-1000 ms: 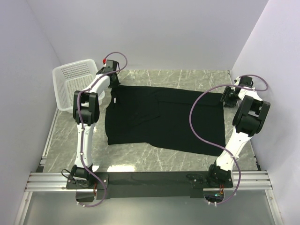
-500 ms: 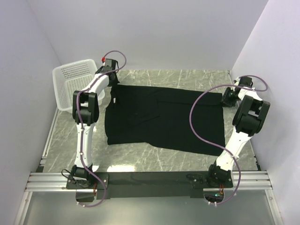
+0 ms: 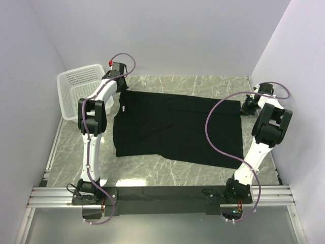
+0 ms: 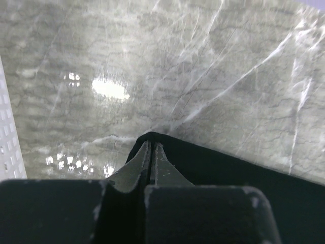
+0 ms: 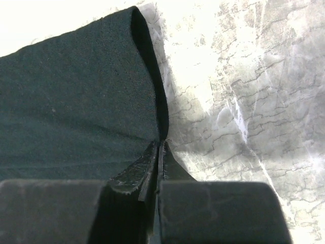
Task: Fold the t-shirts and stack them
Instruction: Smooth out the T-shirt at the center of the board.
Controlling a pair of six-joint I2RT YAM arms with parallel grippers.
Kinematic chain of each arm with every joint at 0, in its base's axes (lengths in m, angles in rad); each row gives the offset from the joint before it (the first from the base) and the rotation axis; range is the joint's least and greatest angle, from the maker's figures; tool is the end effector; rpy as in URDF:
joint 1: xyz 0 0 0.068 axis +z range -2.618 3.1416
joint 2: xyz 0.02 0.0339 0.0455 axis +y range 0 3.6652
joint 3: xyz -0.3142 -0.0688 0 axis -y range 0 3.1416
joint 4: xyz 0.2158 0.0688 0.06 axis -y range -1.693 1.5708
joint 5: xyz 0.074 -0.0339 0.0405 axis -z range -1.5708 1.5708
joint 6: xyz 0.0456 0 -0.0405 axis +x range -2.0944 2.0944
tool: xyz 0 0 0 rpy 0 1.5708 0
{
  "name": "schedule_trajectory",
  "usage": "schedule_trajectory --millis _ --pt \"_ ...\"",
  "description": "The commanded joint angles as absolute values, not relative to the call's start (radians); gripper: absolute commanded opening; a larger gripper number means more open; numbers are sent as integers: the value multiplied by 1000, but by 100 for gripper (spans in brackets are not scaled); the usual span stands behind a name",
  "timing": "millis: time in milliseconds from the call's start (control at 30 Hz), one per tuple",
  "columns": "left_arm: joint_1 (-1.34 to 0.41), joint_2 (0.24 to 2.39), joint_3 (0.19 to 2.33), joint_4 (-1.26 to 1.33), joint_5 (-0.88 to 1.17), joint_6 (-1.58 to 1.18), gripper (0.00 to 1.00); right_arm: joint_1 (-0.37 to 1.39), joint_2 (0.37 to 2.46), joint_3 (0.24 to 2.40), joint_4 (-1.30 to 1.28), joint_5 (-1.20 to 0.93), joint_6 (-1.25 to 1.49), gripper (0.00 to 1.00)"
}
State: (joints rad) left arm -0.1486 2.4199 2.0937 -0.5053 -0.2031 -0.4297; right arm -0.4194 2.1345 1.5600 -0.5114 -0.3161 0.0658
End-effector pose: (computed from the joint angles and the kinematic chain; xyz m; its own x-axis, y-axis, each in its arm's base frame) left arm 0.5547 -0.0737 0.2211 -0.6688 -0.3125 -0.6746 -0.2948 0.9445 -0.1452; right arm 0.4226 -0.1729 0.2084 -0.7896 0.4204 -0.4470 0.3073 0.9014 0.3051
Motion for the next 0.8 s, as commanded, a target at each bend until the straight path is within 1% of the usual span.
schedule_trajectory --millis 0,133,167,233,267,300,333,367,400,433,467,500,567,667,767 --pt "-130 2401 2160 -462 -227 -431 0 -423 2152 1612 -528 -275 66 2" --pt "-126 2416 2177 -462 -232 -443 0 -423 2158 1627 -538 -264 66 1" --pt "-124 2421 2186 -462 -229 -449 0 -423 2160 1629 -538 -264 66 2" --pt "-123 2434 2195 -466 -218 -452 0 -423 2157 1628 -535 -278 61 8" --pt "-121 2437 2203 -468 -201 -457 1 -423 2154 1626 -534 -284 58 17" --pt "-121 2441 2204 -468 -187 -457 4 -423 2149 1623 -532 -299 58 22" --pt "-121 2438 2204 -460 -180 -459 9 -423 2142 1612 -522 -304 57 27" --pt "-121 2433 2201 -456 -172 -462 24 -423 2125 1605 -514 -307 55 36" --pt "-121 2428 2197 -450 -164 -462 31 -423 2114 1598 -508 -313 52 39" --pt "-121 2412 2194 -431 -164 -462 37 -423 2096 1591 -503 -314 48 40" --pt "-121 2402 2186 -419 -163 -462 47 -423 2085 1586 -497 -313 46 44" --pt "-121 2393 2186 -410 -157 -460 50 -423 2074 1579 -495 -310 37 46" --pt "-121 2373 2195 -394 -143 -457 53 -423 2043 1569 -489 -305 28 47" --pt "-121 2341 2201 -367 -91 -456 54 -423 2005 1551 -489 -302 9 48" --pt "-124 2269 2155 -307 1 -442 55 -423 1959 1519 -486 -301 -35 49"
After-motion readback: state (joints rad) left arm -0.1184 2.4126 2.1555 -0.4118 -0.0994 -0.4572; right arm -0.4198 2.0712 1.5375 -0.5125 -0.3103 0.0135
